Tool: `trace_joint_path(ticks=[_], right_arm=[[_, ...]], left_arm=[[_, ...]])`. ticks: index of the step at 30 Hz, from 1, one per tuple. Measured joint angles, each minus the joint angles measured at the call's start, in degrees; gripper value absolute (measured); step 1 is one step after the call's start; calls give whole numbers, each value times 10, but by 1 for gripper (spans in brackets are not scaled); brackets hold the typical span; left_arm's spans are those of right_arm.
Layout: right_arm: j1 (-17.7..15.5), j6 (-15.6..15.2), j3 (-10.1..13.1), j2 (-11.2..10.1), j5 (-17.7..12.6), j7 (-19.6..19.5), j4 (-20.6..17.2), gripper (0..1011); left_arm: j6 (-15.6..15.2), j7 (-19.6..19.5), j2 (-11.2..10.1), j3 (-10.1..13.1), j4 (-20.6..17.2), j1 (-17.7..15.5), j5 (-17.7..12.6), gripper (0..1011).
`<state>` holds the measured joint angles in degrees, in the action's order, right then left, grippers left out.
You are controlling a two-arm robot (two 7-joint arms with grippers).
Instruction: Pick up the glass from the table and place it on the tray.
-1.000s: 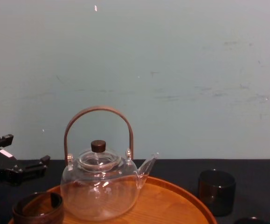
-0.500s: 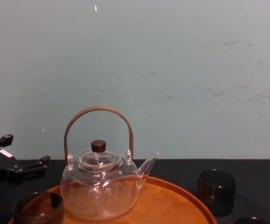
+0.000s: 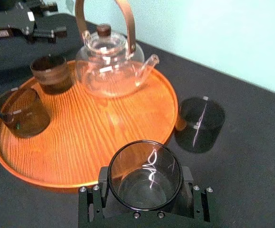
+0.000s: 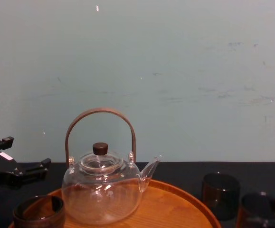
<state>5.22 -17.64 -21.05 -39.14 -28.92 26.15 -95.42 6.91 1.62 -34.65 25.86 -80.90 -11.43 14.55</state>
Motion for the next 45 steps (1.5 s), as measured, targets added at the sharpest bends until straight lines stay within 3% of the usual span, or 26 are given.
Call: trace_joint_path(ticks=[8, 15, 29, 45], right_arm=[[17, 6, 3, -10, -5, 12, -11, 904], [41, 17, -12, -10, -2, 30, -9, 904], [105, 35, -78, 17, 17, 79, 25, 904], [141, 40, -140, 48, 26, 109, 60, 904]], left_arm=[[0, 0, 0, 0, 0, 0, 0, 1001], [0, 0, 0, 0, 0, 0, 0, 1001], [0, 0, 0, 0, 0, 0, 0, 1001], [0, 0, 0, 0, 0, 0, 0, 1001]])
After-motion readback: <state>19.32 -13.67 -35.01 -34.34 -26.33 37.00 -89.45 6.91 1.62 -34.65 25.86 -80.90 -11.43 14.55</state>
